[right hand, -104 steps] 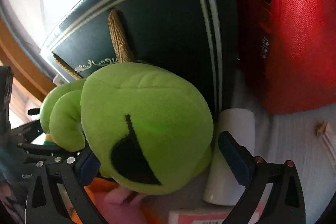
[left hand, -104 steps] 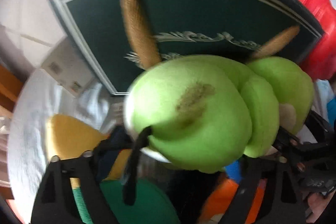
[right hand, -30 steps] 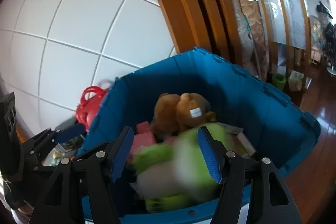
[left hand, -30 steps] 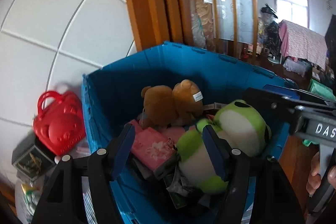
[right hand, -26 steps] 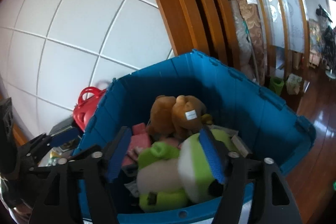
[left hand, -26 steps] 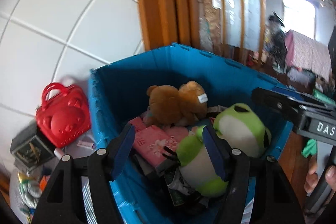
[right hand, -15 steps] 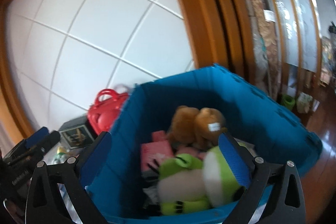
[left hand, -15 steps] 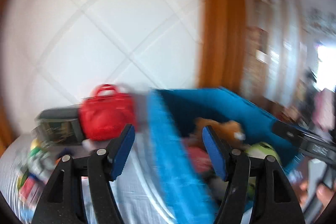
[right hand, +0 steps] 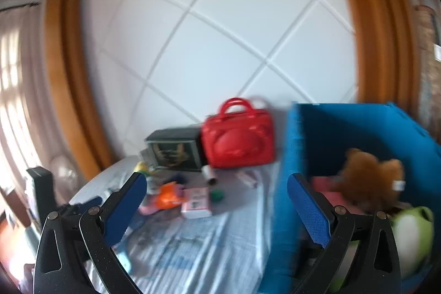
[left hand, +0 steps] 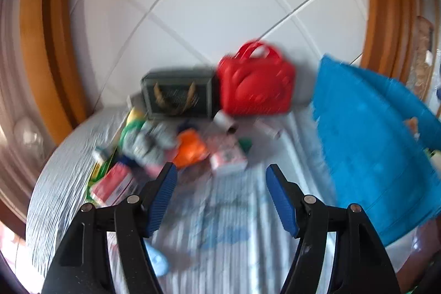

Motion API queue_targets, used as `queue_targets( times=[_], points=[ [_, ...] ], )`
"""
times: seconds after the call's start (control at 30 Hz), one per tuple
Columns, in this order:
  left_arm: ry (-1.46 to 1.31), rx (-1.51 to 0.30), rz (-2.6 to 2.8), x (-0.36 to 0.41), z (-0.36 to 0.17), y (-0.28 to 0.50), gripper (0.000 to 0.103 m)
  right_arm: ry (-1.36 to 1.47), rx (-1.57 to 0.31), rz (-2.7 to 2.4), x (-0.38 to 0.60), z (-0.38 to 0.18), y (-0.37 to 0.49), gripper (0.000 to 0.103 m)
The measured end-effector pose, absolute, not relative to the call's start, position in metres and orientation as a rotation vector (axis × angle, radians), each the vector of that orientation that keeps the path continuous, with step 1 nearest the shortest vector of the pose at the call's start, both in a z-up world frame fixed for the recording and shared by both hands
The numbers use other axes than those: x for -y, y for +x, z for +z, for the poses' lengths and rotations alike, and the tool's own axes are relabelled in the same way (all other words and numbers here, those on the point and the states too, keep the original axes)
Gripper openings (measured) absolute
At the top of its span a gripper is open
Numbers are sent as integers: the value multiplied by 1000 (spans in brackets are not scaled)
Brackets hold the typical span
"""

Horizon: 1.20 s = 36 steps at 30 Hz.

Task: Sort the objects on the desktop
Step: 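Move both grippers back from the bin to the pile, then grasp the white box with the left gripper while the right grasps the pink tissue pack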

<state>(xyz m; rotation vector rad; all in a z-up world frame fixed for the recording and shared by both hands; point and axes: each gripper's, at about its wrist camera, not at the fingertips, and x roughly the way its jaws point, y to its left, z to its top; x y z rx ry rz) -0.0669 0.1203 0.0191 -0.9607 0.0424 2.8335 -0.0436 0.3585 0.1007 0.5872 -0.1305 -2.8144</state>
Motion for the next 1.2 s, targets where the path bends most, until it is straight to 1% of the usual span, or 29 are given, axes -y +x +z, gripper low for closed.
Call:
queue_targets(
  times=[0.07,0.17,0.37,0.47,0.7,0.9,0.93,0.97,1.0,1.2],
  points=[
    [-1037,-21,2814,-92,0,-71,66,600,98,-2793,-335,93,-53,103],
    [-1167,-14,2814,-48,-34,-79,66,664,102,-2728,-308,75,-74,103],
    [-1367,83,2859,46,-106,-103,66,934,26,-2709,-271,17,-121,103],
    [-1440,104,2840,74,-134,-117,66,1068,26,-2696,-267,-12,-140,103],
    [-1582,89,2704,83,-179,-160,66,1308,28,-2634,-257,-70,-195,103],
    [-1724,-6,2604,68,-217,-202,66,1489,-38,-2551,-241,-122,-252,103],
    [-1738,23,2569,67,-225,-208,64,1518,-49,-2536,-239,-131,-263,103],
    [-1745,41,2565,66,-228,-211,54,1540,-57,-2526,-235,-139,-272,103],
    [-1742,50,2563,65,-230,-215,51,1563,-61,-2519,-233,-146,-282,103],
    [-1723,76,2615,56,-229,-233,48,1678,-52,-2462,-213,-187,-351,103]
  ],
)
